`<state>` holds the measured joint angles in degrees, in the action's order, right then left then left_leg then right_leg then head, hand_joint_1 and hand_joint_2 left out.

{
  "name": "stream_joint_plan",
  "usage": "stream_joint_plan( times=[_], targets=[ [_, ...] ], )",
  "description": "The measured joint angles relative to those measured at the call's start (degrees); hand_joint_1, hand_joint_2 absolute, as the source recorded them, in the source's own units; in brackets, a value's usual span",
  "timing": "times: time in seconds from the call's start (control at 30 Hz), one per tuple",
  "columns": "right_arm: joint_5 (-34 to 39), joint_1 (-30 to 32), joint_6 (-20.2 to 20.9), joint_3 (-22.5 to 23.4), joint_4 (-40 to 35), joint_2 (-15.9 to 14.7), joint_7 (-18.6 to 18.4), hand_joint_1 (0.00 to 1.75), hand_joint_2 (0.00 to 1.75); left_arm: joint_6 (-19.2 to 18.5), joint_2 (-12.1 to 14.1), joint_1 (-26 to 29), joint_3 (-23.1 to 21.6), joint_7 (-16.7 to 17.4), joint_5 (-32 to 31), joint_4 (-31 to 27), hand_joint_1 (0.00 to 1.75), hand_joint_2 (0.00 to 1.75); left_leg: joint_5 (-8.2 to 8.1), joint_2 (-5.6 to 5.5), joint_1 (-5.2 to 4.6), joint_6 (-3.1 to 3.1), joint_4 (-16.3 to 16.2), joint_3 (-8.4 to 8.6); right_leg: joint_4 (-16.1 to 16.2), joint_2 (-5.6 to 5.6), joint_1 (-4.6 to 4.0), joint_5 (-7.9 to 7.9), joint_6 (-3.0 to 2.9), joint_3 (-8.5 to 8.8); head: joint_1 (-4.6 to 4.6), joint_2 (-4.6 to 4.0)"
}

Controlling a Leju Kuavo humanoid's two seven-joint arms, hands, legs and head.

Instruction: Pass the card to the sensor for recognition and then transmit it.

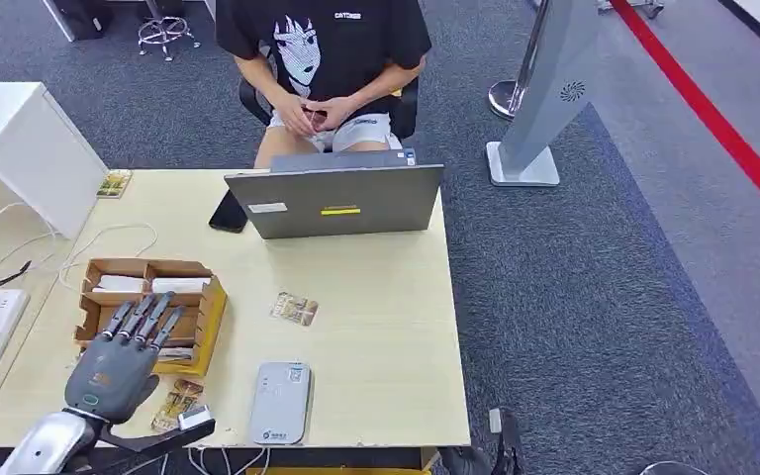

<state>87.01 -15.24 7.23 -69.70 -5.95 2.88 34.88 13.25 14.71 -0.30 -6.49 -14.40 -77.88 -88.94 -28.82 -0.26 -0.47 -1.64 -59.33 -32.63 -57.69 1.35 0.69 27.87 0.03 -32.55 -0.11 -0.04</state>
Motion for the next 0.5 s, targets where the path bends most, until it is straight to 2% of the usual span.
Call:
stream_joint_plan(
  times=[0.17, 0.2, 0.5],
  targets=[
    [0.0, 0.0, 0.0, -0.3, 0.0, 0.0, 0.0, 0.00, 1.75, 0.0, 0.0, 0.0, -0.2, 0.1, 0.1, 0.4, 0.00, 1.75, 0.00, 0.00, 0.00, 0.00, 0.0, 0.00, 0.0, 0.00, 0.00, 0.00, 0.00, 0.00, -0.02, 0.00],
    [0.0, 0.0, 0.0, -0.4, 0.0, 0.0, 0.0, 0.00, 1.75, 0.0, 0.0, 0.0, -0.2, 0.1, 0.1, 0.4, 1.75, 1.75, 0.00, 0.00, 0.00, 0.00, 0.0, 0.00, 0.0, 0.00, 0.00, 0.00, 0.00, 0.00, 0.00, 0.00],
    [0.0, 0.0, 0.1, -0.4, 0.0, 0.0, 0.1, 0.00, 1.75, 0.0, 0.4, 0.2, -0.2, 0.3, 0.7, 0.7, 1.75, 1.75, 0.00, 0.00, 0.00, 0.00, 0.0, -0.01, 0.0, 0.00, 0.00, 0.00, 0.00, 0.00, 0.00, 0.00]
  ],
)
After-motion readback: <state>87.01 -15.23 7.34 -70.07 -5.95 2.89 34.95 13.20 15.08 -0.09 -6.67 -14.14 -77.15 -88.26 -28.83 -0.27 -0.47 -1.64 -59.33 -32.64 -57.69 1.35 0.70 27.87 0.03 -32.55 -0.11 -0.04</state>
